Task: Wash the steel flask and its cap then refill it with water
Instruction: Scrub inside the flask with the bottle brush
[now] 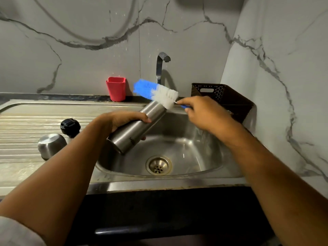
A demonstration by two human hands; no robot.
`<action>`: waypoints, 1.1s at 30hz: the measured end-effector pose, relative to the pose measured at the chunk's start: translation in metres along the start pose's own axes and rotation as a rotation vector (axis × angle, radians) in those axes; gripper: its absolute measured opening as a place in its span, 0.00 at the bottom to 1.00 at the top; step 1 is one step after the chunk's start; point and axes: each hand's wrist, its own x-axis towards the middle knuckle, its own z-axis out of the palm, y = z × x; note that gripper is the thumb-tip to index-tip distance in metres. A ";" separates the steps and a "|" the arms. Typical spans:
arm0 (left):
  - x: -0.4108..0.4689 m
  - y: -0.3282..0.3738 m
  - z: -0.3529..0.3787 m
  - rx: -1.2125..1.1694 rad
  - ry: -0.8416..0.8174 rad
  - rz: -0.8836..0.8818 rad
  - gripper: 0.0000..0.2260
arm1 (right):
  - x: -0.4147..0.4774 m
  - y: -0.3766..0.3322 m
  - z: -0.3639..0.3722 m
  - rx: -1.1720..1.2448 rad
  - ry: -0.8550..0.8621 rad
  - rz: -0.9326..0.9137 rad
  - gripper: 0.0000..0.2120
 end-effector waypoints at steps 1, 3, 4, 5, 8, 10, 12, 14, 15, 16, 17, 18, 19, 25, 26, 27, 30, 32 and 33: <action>0.001 -0.001 0.003 -0.027 -0.025 0.002 0.42 | 0.004 -0.002 0.009 0.031 0.022 0.001 0.20; 0.003 -0.005 0.001 -0.105 -0.051 0.032 0.48 | 0.007 0.001 0.005 0.050 0.077 0.010 0.20; 0.003 -0.008 -0.003 -0.149 -0.052 0.053 0.50 | 0.004 0.006 -0.004 0.066 0.093 0.005 0.19; 0.004 -0.011 -0.008 -0.189 -0.042 0.070 0.52 | -0.001 0.014 -0.012 0.087 0.097 0.001 0.19; 0.004 -0.014 -0.016 -0.277 -0.031 0.111 0.55 | -0.013 0.024 -0.023 0.095 0.034 0.001 0.18; 0.006 -0.010 -0.008 -0.316 -0.058 0.109 0.53 | -0.003 0.019 -0.004 0.120 0.040 -0.018 0.19; 0.006 -0.005 0.002 -0.359 -0.070 0.119 0.52 | 0.007 0.011 0.014 0.163 0.083 -0.026 0.19; 0.004 -0.005 0.008 -0.416 -0.059 0.154 0.47 | 0.012 0.009 0.015 0.207 0.124 -0.020 0.20; 0.004 -0.006 0.008 -0.447 -0.065 0.171 0.40 | 0.012 0.011 0.011 0.209 0.143 -0.016 0.19; 0.004 -0.007 0.008 -0.475 -0.071 0.171 0.32 | 0.010 0.014 0.006 0.202 0.153 -0.008 0.19; 0.004 -0.008 0.007 -0.494 -0.066 0.163 0.29 | 0.008 0.016 0.001 0.193 0.154 0.002 0.19; 0.004 -0.008 0.006 -0.501 -0.054 0.153 0.29 | 0.005 0.017 -0.004 0.179 0.144 0.005 0.19; 0.004 -0.008 0.007 -0.501 -0.034 0.140 0.34 | 0.001 0.017 -0.010 0.166 0.120 0.006 0.19; 0.003 -0.005 0.006 -0.359 0.020 0.113 0.53 | -0.014 0.029 -0.061 0.129 -0.014 0.062 0.18; 0.001 -0.002 0.006 -0.350 0.019 0.116 0.52 | -0.012 0.024 -0.056 0.102 -0.024 0.053 0.17; 0.000 0.002 0.008 -0.336 0.011 0.123 0.49 | -0.006 0.020 -0.042 0.083 -0.038 0.033 0.18; 0.000 -0.001 0.010 -0.333 0.024 0.120 0.43 | 0.011 0.010 0.006 0.095 -0.026 -0.015 0.19; -0.001 -0.009 0.008 -0.314 0.081 0.094 0.49 | 0.009 0.008 -0.001 0.083 0.045 -0.033 0.19; -0.002 -0.013 0.005 -0.304 0.095 0.087 0.52 | 0.006 0.012 -0.013 0.099 0.047 -0.035 0.18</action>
